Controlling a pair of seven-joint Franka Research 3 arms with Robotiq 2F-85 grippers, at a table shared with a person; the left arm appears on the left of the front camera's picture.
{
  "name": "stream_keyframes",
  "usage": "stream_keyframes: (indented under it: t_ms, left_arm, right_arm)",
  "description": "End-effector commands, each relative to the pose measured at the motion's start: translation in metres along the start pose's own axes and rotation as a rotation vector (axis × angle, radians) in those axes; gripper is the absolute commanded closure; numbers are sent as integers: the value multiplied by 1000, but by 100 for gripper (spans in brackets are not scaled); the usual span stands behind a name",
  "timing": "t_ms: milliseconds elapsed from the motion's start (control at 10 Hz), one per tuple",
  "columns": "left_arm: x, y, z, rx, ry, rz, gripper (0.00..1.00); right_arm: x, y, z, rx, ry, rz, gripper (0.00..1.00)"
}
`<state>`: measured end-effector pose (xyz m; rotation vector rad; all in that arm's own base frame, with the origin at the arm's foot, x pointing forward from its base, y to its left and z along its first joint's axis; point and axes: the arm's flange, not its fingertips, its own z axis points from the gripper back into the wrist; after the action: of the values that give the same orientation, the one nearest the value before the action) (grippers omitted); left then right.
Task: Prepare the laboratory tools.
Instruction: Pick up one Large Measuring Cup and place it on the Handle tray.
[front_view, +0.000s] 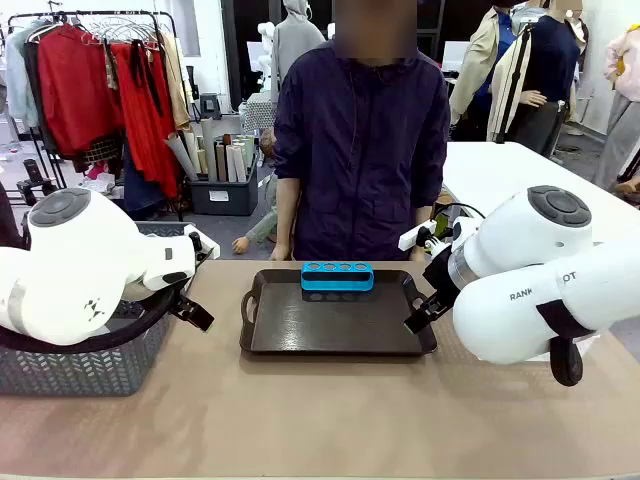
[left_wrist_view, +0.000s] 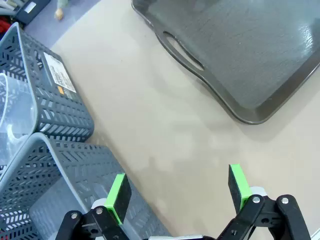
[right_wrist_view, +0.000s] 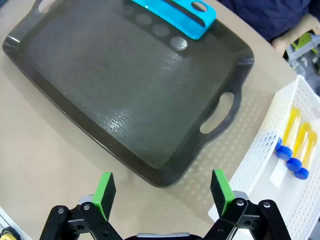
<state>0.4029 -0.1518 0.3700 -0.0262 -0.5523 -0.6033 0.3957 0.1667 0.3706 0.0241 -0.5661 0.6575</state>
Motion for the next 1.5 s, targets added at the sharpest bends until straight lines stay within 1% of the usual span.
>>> stream_keyframes:
  t_ms: [0,1400]
  left_arm:
    - [0,0,0,0,0,0,0]
    - [0,0,0,0,0,0,0]
  right_arm:
    - [0,0,0,0,0,0,0]
    - [0,0,0,0,0,0,0]
